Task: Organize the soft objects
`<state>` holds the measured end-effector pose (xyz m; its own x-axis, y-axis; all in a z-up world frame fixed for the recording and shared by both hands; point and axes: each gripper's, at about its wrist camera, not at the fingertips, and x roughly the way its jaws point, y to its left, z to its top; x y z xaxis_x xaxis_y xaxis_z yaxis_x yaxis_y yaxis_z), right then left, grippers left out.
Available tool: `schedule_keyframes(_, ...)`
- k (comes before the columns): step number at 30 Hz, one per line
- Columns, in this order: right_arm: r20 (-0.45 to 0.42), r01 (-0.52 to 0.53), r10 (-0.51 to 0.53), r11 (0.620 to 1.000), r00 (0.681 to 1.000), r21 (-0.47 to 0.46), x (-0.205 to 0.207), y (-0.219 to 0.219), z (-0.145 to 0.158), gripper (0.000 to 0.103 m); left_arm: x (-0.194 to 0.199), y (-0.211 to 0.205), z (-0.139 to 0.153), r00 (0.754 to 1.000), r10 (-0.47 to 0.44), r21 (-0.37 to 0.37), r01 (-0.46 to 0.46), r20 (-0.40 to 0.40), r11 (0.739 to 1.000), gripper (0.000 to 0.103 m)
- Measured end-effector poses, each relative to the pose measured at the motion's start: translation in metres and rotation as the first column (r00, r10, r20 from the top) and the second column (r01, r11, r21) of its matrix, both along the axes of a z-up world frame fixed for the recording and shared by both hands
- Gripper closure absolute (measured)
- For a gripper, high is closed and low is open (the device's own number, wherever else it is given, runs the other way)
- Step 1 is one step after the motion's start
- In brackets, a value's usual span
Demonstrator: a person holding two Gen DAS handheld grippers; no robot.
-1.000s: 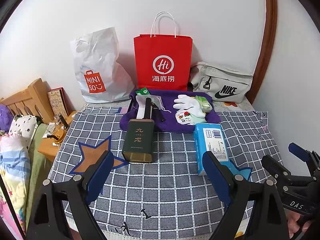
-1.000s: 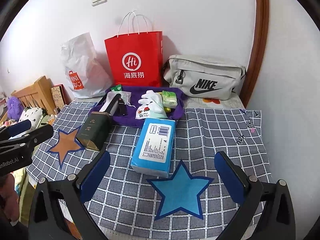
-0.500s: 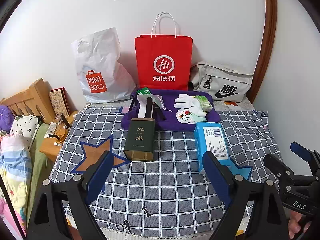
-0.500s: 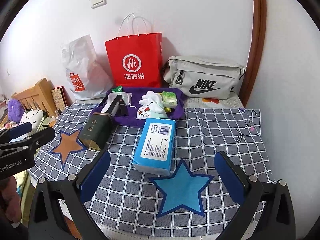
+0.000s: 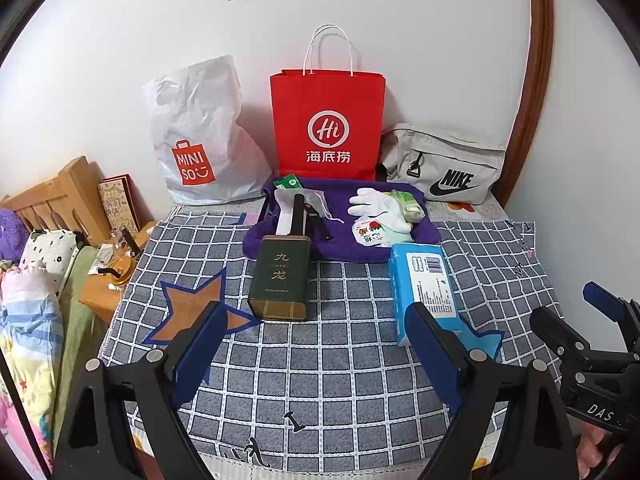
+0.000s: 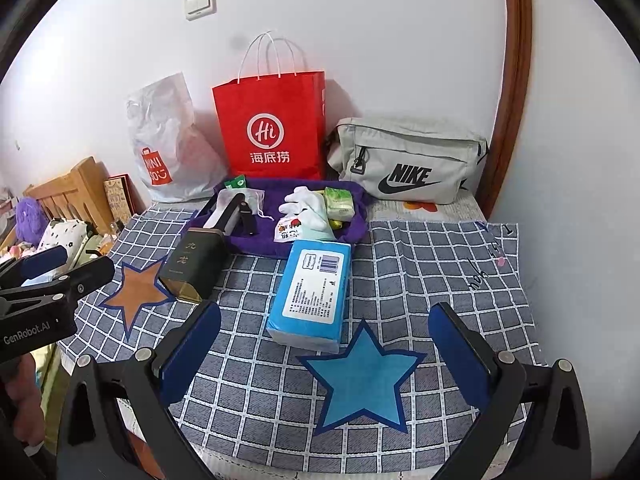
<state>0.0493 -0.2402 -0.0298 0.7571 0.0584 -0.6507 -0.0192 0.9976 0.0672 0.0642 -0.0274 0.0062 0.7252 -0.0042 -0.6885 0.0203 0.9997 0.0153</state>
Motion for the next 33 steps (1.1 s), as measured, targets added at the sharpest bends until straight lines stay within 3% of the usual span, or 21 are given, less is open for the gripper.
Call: schedule_keyframes(33, 0.013, -0.013, 0.013, 1.000, 1.000, -0.012, -0.0043, 0.0055, 0.0028, 0.001, -0.0051, 0.0049, 0.0012, 1.000, 0.007, 0.002, -0.007, 0.000, 1.000, 0.013)
